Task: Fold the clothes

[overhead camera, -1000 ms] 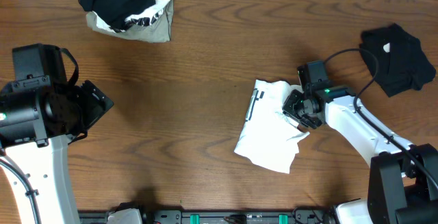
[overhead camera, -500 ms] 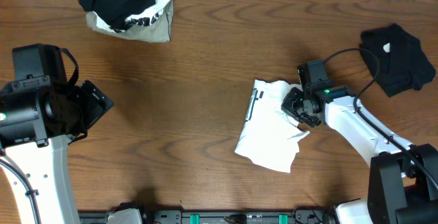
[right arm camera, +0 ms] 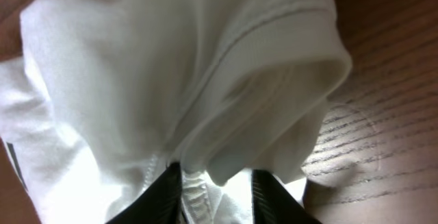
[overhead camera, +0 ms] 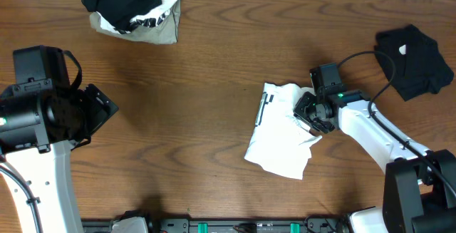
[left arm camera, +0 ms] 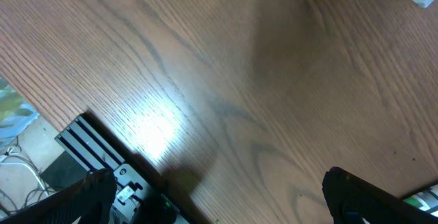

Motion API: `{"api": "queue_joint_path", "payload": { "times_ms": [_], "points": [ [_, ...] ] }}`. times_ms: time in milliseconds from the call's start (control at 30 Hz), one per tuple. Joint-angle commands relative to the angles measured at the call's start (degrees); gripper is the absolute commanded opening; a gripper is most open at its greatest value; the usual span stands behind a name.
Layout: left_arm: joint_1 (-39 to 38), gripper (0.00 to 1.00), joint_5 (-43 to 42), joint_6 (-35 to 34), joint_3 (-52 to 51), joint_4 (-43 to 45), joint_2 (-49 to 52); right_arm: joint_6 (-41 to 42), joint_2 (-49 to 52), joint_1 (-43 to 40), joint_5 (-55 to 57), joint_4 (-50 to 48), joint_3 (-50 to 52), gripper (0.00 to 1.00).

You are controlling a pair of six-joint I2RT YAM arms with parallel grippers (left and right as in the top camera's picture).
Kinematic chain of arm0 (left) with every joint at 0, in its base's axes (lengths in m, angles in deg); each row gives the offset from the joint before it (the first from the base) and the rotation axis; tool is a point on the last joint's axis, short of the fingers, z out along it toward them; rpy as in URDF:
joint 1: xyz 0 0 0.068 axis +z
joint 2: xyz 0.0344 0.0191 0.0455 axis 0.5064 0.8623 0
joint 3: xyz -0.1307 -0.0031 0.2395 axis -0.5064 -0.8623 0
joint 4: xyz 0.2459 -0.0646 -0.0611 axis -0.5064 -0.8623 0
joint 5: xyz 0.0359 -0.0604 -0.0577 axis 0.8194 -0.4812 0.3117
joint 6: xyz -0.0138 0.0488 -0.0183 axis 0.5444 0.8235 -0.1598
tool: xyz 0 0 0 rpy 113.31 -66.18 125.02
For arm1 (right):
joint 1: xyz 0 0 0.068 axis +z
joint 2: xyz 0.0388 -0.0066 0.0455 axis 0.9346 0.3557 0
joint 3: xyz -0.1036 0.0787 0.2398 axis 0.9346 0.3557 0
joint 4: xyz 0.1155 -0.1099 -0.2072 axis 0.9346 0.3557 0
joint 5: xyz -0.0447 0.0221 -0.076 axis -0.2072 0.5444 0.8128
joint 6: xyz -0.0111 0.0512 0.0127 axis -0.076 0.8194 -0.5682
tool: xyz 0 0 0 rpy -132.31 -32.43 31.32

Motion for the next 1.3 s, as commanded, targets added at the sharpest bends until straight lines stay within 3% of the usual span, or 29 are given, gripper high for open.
{"api": "queue_joint_path", "payload": {
  "times_ms": [0,233,467,1033,1267],
  "points": [
    [0.3,0.98,0.9,0.8,-0.4,-0.4,0.3,0.3,-0.8,-0.1,-0.1,-0.5,0.6,0.25],
    [0.3,0.98,0.9,0.8,-0.4,-0.3,0.3,0.3,-0.8,-0.1,-0.1,-0.7,0.6,0.01],
    [0.3,0.98,0.9,0.8,-0.4,-0.3,0.3,-2.9,-1.9,-0.3,0.5,-0.2,0.0,0.01],
    [0.3,0.98,0.9,0.8,-0.4,-0.3,0.3,-9.2,-8.5,-3.3,3.1,14.2,-1.2,0.01],
    [0.3,0.98,0.9,0.8,-0.4,-0.3,0.3,-9.4,-8.5,-3.3,10.2,18.9,-1.4,0.04]
  ]
}}
